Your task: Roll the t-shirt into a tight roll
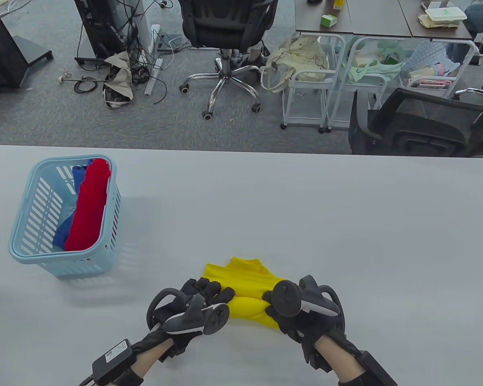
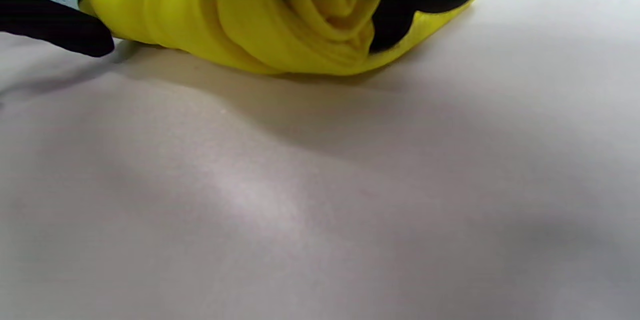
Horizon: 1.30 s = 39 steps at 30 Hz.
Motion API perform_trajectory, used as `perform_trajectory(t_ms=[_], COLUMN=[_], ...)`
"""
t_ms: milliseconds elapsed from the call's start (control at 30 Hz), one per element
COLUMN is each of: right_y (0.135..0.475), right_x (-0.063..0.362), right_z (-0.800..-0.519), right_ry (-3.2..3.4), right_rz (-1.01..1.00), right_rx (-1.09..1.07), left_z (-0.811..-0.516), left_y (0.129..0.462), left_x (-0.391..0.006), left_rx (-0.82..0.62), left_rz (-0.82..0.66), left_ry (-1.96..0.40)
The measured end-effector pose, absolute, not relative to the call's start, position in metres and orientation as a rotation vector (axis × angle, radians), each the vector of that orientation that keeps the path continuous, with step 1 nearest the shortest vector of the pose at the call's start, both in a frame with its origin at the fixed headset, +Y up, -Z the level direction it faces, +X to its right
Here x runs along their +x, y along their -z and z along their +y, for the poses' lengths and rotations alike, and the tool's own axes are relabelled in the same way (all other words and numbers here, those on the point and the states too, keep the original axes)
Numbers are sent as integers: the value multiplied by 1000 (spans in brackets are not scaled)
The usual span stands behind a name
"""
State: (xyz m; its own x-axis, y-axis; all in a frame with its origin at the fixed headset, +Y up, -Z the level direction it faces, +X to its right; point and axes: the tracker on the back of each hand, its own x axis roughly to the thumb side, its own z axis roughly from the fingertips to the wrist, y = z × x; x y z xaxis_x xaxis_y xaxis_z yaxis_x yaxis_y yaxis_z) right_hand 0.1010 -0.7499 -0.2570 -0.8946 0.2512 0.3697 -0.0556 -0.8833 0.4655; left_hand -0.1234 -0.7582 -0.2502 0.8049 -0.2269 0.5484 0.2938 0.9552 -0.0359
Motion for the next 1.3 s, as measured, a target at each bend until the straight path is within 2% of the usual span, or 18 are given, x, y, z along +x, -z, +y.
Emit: perform_trajectory(t_ms=[67, 133, 233, 367, 467, 600, 700, 833, 900, 1000, 1100, 1133, 1300], right_y=[256, 251, 247, 244, 244, 248, 250, 251, 249, 245, 242, 241, 238], right_x=[101, 98, 93, 90, 87, 87, 91, 96, 97, 97, 92, 91, 82], right_z=[-748, -742, -734, -749, -756, -750, -749, -748, -748, -745, -737, -737, -755], right_ry=[-2907, -3007, -3073, -2952, -3040, -2944, -2876, -2751, -2756, -2889, -3028, -3032, -3150], right_rz=[622, 501, 397, 569, 595, 626, 665, 728, 716, 610, 458, 454, 540], right_rx=[598, 546, 614, 734, 775, 758, 747, 764, 763, 735, 752, 768, 799], left_z=[-754, -752, -751, -751, -750, -752, -756, -754, -752, -746, -748, -749, -749], left_y=[254, 260, 266, 272, 271, 259, 252, 245, 245, 250, 261, 263, 266], left_x=[-125, -131, -138, -146, -146, -141, -133, -124, -124, -130, -141, -144, -148], left_rx=[-141, -238, -321, -330, -305, -247, -308, -119, -88, -162, -404, -422, -361], left_rz=[-568, -556, -521, -485, -483, -505, -532, -555, -576, -574, -555, -539, -491], left_ry=[193, 28, -107, -136, -132, 13, 191, 369, 332, 181, -105, -150, -136])
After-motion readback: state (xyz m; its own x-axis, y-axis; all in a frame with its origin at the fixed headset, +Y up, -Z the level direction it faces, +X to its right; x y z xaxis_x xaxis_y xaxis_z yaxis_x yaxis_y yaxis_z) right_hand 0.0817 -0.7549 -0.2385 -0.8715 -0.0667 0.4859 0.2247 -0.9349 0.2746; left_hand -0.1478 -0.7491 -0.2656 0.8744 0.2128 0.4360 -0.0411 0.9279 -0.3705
